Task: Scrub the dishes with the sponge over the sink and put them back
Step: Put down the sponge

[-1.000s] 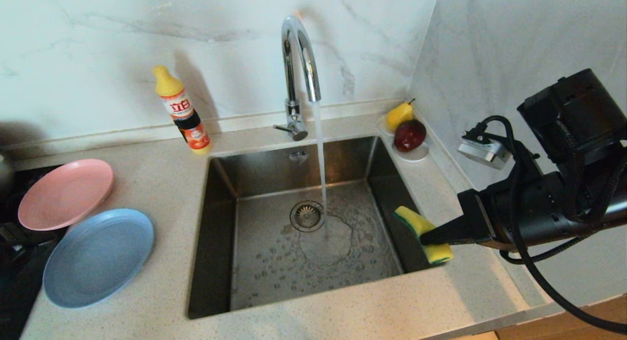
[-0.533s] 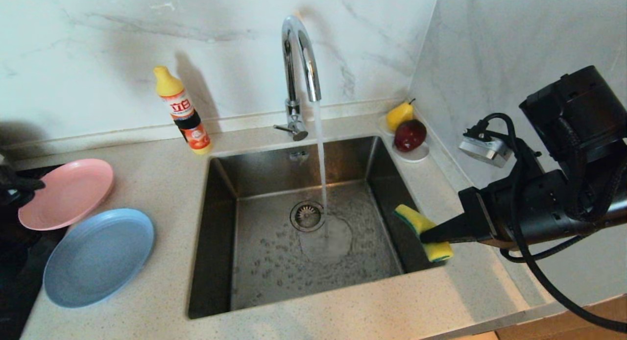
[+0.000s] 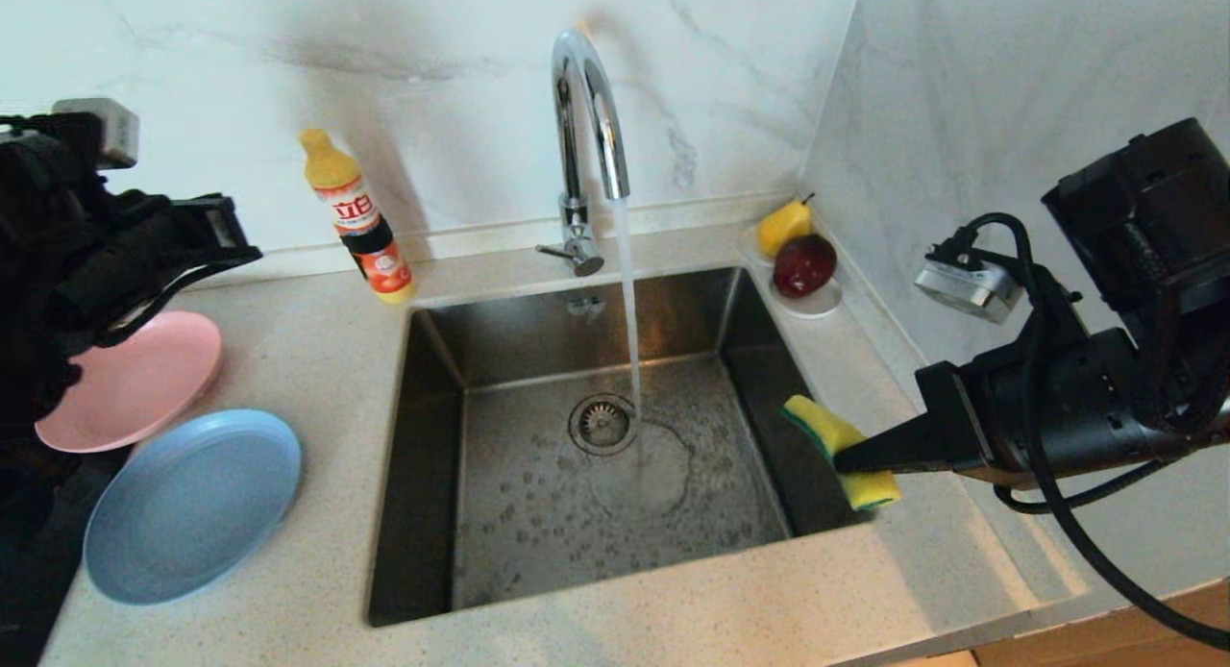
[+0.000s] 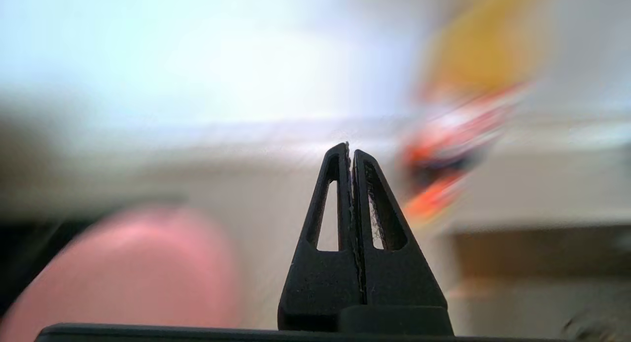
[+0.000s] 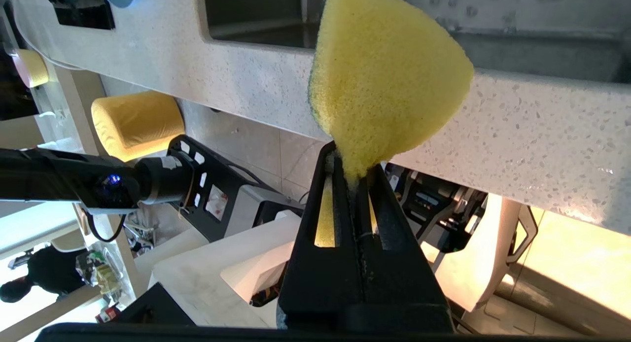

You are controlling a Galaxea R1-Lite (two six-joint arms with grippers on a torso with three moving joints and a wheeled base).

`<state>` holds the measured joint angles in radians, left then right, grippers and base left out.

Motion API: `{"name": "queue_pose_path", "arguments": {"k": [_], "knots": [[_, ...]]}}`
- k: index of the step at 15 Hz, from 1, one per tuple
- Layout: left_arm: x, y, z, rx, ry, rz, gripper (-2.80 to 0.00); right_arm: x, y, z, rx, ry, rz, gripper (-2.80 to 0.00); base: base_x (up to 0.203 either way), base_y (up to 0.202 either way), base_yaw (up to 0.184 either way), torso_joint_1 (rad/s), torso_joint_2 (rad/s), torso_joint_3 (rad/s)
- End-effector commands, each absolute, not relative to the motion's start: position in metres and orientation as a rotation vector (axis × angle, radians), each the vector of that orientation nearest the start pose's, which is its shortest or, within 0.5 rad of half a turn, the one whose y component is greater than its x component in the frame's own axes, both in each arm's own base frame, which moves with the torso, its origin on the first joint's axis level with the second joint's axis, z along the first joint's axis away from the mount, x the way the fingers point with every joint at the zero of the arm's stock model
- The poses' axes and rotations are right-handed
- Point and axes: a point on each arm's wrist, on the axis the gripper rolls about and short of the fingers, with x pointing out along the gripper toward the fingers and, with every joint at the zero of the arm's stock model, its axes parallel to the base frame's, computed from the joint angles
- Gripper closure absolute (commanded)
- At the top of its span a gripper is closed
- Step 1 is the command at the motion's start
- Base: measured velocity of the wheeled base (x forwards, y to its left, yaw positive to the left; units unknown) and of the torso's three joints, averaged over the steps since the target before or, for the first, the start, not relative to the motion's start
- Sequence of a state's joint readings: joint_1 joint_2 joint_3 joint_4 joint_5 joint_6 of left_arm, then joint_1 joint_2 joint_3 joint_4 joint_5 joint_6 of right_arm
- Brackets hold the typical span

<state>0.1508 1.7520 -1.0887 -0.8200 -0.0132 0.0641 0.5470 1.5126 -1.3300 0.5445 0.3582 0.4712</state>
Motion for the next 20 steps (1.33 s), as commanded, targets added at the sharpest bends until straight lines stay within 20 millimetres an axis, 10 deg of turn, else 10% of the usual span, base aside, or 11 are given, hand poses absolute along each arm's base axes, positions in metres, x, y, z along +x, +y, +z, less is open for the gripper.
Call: {"name": "queue_pose_path", "arguments": {"k": [1,5,9,15,20], "knots": [[0.333,0.000,0.267,0.071,-0.208,0.033,0.00,0.205,0.133,0.277,0.351,0.929,0.669,0.00,0.000,0.000,0.000,0.000,0.00,0.000],[0.247,-0.027,0.310,0.037,-0.350,-0.007,0.00,0.207,0.133,0.275,0.350,0.932,0.663,0.00,0.000,0.000,0.000,0.000,0.00,0.000],[0.148,-0.016,0.306,0.015,-0.372,0.130,0.00,0.208,0.134,0.272,0.350,0.945,0.658,0.00,0.000,0.000,0.000,0.000,0.00,0.000],[0.035,0.007,0.243,0.000,-0.297,0.429,0.00,0.207,0.134,0.270,0.348,0.955,0.655,0.00,0.000,0.000,0.000,0.000,0.00,0.000],[-0.013,0.010,0.161,0.054,-0.185,0.531,0.00,0.209,0.137,0.266,0.345,0.972,0.657,0.00,0.000,0.000,0.000,0.000,0.00,0.000]]}}
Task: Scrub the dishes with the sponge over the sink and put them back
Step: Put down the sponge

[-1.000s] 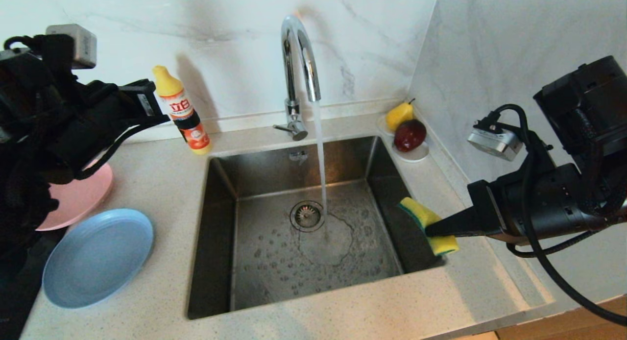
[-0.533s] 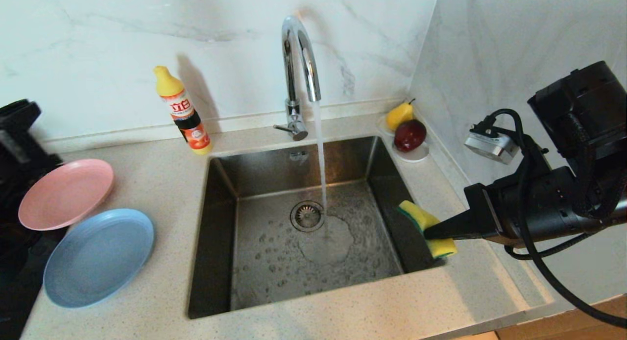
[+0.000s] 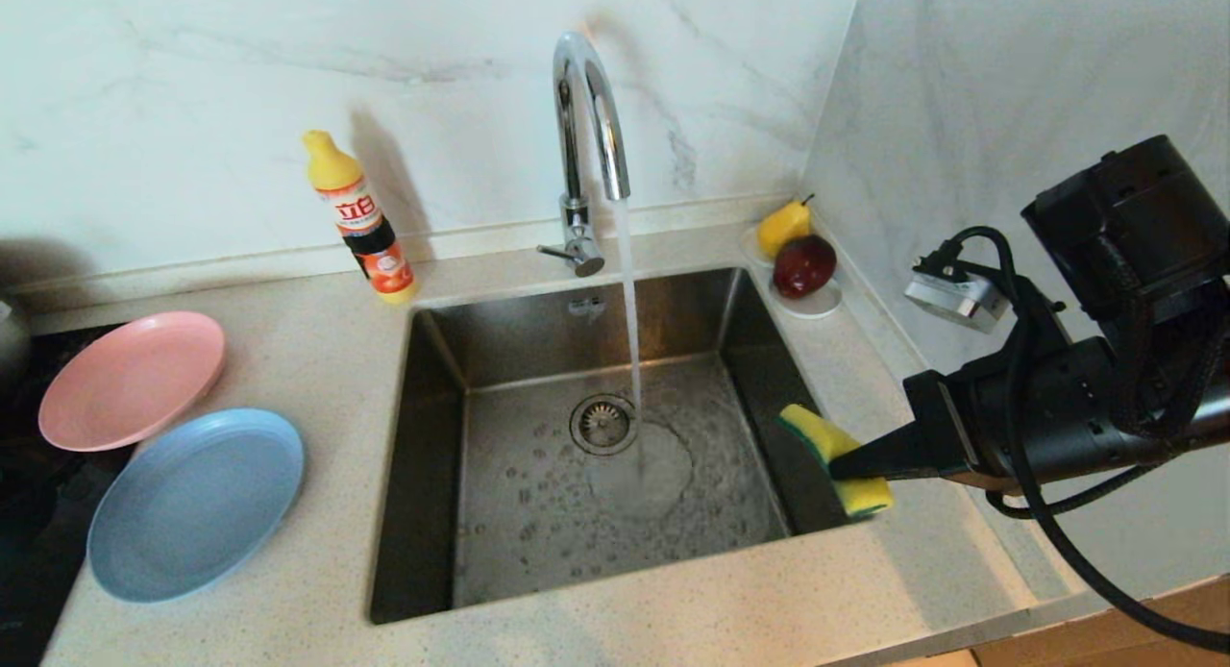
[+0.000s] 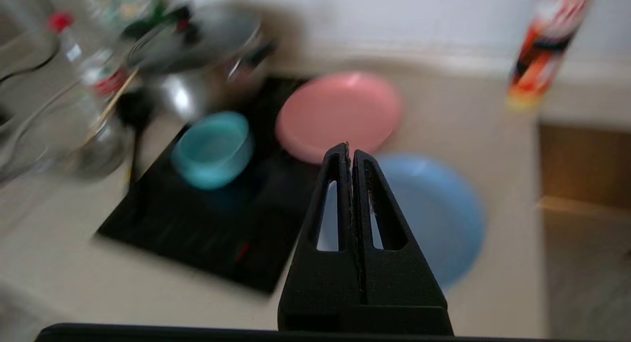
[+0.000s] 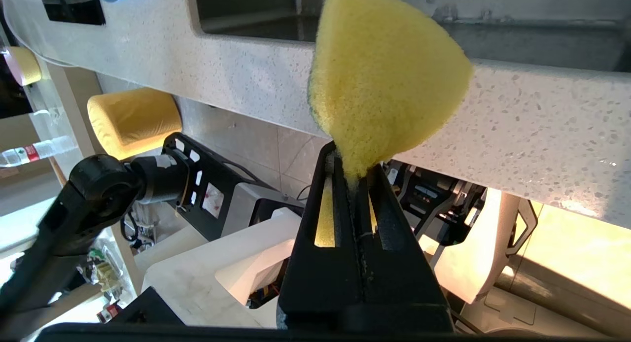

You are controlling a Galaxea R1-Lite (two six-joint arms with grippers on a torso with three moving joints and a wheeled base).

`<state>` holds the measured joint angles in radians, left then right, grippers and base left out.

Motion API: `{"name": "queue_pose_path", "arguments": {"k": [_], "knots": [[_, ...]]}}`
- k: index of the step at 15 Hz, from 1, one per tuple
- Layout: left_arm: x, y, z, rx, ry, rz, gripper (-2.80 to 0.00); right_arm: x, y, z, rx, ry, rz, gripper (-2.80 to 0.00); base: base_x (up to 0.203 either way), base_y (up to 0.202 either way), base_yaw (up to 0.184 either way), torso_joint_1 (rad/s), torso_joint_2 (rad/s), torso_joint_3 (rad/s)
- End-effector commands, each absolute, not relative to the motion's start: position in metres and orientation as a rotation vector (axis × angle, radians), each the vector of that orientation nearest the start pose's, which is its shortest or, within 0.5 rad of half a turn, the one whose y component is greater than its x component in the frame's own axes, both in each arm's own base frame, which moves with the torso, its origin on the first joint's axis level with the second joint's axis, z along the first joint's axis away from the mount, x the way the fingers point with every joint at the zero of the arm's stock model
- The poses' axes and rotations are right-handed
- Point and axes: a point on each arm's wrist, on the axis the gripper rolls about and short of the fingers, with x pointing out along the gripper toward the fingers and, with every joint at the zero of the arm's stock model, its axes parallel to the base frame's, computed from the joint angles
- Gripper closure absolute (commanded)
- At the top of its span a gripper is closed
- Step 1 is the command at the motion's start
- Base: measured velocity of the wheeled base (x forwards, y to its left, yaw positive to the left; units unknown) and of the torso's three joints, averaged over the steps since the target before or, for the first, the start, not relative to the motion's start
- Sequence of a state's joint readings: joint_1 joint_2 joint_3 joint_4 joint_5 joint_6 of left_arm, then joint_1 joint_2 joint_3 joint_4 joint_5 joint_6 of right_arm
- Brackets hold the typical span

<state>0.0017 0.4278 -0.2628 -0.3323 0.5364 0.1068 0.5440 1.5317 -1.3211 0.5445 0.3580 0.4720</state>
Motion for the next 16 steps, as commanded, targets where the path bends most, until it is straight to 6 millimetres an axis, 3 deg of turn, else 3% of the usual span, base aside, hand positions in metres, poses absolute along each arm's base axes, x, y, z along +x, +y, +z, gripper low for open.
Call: {"name": "queue_pose_path", "arguments": {"k": [1,4,7,9,16], "knots": [[-0.012,0.008,0.144,0.070,-0.144,0.439,0.00,0.208,0.136,0.268,0.346,0.964,0.660,0.00,0.000,0.000,0.000,0.000,0.00,0.000],[-0.008,0.003,0.101,0.093,-0.040,0.192,0.00,0.204,0.133,0.272,0.348,0.952,0.663,0.00,0.000,0.000,0.000,0.000,0.00,0.000],[-0.021,0.000,0.077,0.095,0.017,0.047,0.00,0.200,0.131,0.273,0.347,0.943,0.665,0.00,0.000,0.000,0.000,0.000,0.00,0.000],[-0.024,-0.002,0.073,0.102,0.048,-0.027,0.00,0.200,0.131,0.271,0.345,0.949,0.664,0.00,0.000,0.000,0.000,0.000,0.00,0.000],[-0.024,-0.002,0.073,0.095,0.043,-0.031,0.00,0.190,0.126,0.280,0.324,0.904,0.682,0.00,0.000,0.000,0.000,0.000,0.00,0.000]]}}
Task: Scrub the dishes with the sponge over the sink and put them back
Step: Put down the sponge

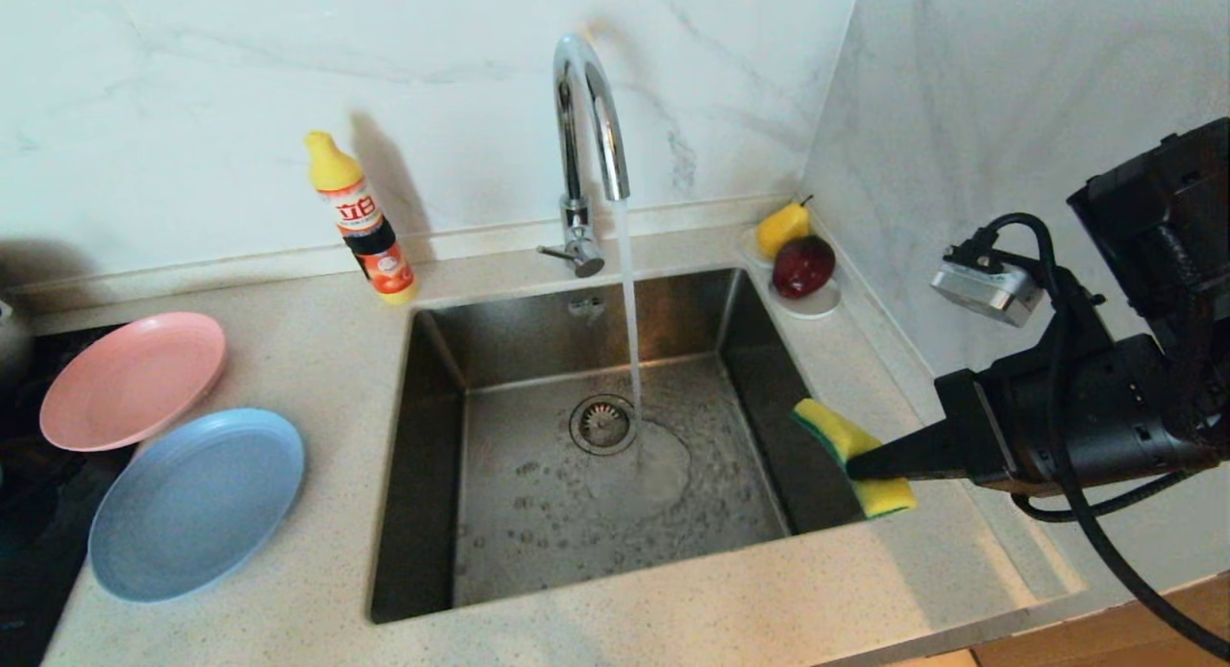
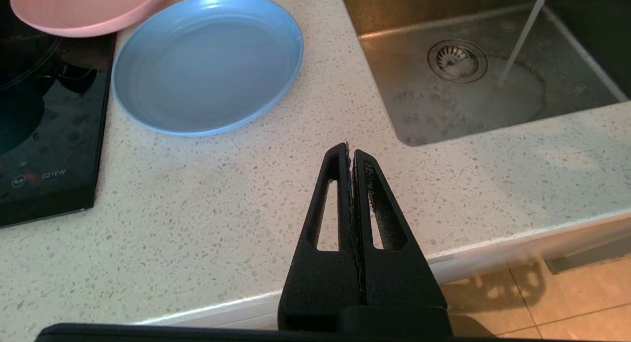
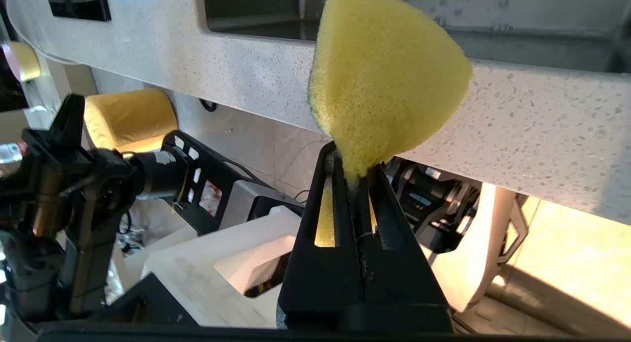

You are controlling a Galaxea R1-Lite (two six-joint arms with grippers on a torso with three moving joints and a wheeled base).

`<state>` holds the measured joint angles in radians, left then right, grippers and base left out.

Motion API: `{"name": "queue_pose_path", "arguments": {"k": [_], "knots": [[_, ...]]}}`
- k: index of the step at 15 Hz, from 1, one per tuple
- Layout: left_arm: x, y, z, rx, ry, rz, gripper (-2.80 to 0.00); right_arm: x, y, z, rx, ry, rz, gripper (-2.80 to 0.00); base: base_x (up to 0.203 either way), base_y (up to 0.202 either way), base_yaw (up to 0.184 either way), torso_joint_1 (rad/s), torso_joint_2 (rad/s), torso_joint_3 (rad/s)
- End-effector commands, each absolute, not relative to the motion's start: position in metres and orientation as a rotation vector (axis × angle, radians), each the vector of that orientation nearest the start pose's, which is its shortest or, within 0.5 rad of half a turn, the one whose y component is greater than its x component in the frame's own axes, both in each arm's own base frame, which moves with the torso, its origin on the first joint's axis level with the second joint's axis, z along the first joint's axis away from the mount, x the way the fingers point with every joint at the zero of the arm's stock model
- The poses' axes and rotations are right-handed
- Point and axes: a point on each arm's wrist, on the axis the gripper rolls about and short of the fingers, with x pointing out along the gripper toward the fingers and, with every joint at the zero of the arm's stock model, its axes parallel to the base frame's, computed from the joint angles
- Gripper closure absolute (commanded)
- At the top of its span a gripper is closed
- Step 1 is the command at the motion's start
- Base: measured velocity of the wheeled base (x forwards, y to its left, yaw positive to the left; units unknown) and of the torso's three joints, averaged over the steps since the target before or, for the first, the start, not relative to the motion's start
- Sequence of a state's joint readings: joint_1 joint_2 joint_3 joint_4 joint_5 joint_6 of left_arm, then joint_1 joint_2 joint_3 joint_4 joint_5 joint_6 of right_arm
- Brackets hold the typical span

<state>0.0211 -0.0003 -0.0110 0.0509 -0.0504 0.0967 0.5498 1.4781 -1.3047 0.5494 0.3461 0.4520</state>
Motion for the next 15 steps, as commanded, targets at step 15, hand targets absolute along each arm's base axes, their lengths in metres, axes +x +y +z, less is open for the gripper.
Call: {"name": "queue_pose_path", "arguments": {"k": [15], "knots": [[-0.024,-0.002,0.073,0.095,0.043,-0.031,0.00,0.156,0.147,0.248,-0.105,0.753,0.266,0.00,0.000,0.000,0.000,0.000,0.00,0.000]]}}
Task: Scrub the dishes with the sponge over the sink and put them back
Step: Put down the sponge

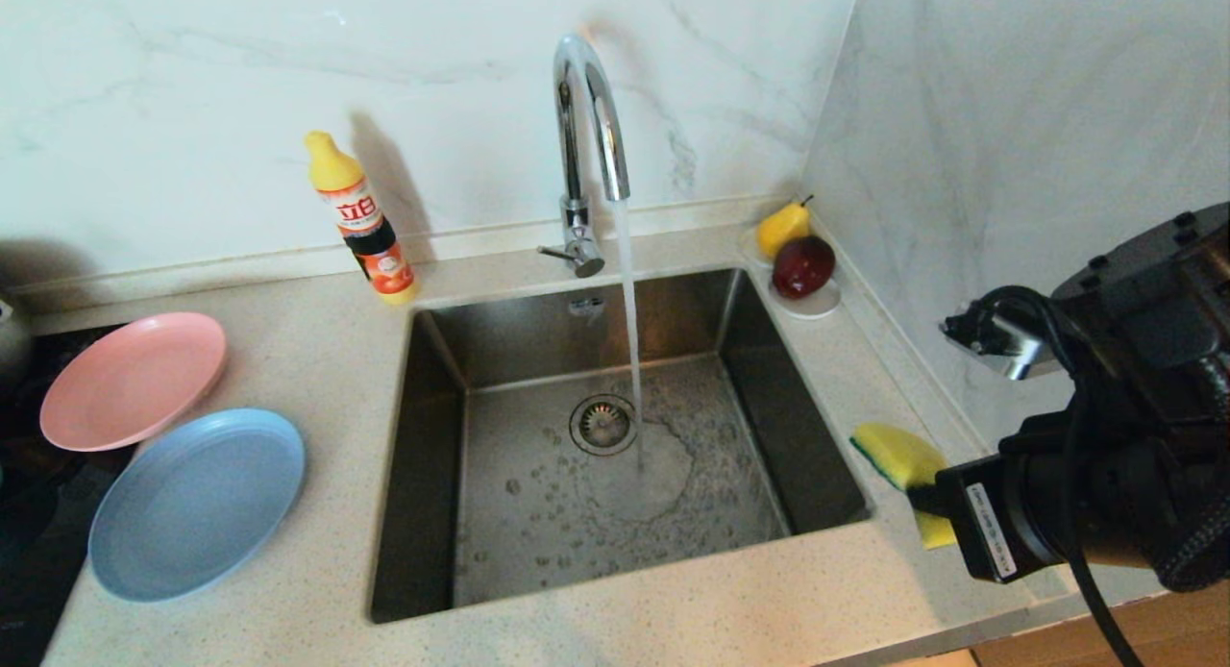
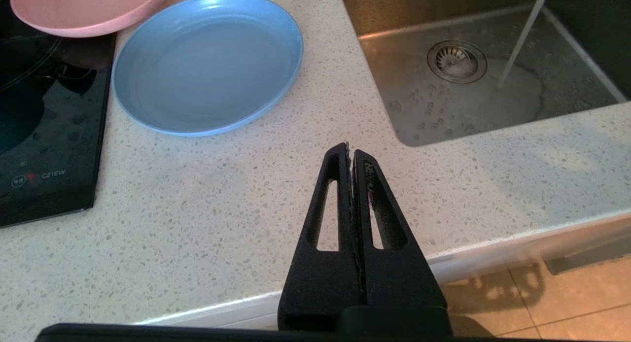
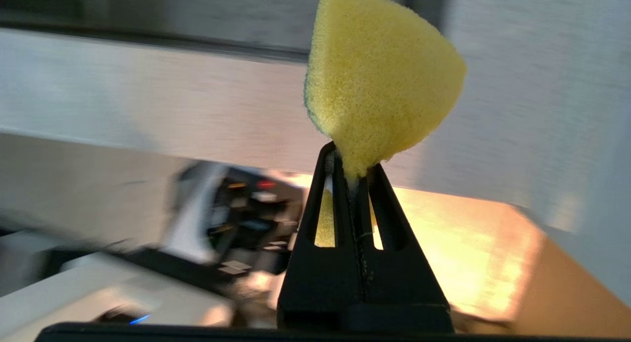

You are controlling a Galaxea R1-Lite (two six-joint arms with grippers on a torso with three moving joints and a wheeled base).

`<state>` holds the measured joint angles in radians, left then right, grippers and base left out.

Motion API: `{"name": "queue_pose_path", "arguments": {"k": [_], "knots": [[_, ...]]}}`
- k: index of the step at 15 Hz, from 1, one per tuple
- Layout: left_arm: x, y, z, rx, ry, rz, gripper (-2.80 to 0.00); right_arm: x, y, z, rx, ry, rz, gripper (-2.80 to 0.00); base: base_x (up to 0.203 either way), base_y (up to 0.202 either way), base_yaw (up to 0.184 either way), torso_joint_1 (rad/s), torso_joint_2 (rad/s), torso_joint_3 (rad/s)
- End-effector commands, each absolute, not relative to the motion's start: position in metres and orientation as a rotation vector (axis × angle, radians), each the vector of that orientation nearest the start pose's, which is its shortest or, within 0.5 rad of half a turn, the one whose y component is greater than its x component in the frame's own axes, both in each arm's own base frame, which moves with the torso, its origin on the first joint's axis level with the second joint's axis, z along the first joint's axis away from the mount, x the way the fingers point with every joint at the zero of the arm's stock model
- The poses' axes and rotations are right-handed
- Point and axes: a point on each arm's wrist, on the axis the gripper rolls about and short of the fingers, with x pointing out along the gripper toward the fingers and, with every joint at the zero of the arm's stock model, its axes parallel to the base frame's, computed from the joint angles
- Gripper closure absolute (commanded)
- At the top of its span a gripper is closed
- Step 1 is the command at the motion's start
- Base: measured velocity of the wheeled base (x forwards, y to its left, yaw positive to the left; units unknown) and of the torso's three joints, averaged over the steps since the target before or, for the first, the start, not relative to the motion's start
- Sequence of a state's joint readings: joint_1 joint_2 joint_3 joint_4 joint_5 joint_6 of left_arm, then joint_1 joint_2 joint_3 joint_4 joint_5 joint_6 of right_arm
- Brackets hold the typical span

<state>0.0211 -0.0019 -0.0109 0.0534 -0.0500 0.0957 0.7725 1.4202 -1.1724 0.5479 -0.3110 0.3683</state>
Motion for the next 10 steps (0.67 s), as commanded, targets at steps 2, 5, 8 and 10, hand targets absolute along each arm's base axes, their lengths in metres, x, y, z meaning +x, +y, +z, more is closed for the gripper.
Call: {"name": "queue_pose_path", "arguments": {"k": [2,5,8,10], "knots": [[-0.024,-0.002,0.073,0.095,0.043,-0.031,0.00,0.154,0.148,0.235,-0.158,0.770,0.222,0.00,0.000,0.000,0.000,0.000,0.00,0.000],[-0.024,-0.002,0.073,0.095,0.043,-0.030,0.00,0.156,0.147,0.213,-0.220,0.810,0.146,0.00,0.000,0.000,0.000,0.000,0.00,0.000],[-0.024,-0.002,0.073,0.096,0.043,-0.031,0.00,0.164,0.148,0.186,-0.209,0.829,0.103,0.00,0.000,0.000,0.000,0.000,0.00,0.000],[-0.024,-0.002,0.073,0.095,0.043,-0.031,0.00,0.172,0.146,0.170,-0.204,0.846,0.066,0.00,0.000,0.000,0.000,0.000,0.00,0.000]]}}
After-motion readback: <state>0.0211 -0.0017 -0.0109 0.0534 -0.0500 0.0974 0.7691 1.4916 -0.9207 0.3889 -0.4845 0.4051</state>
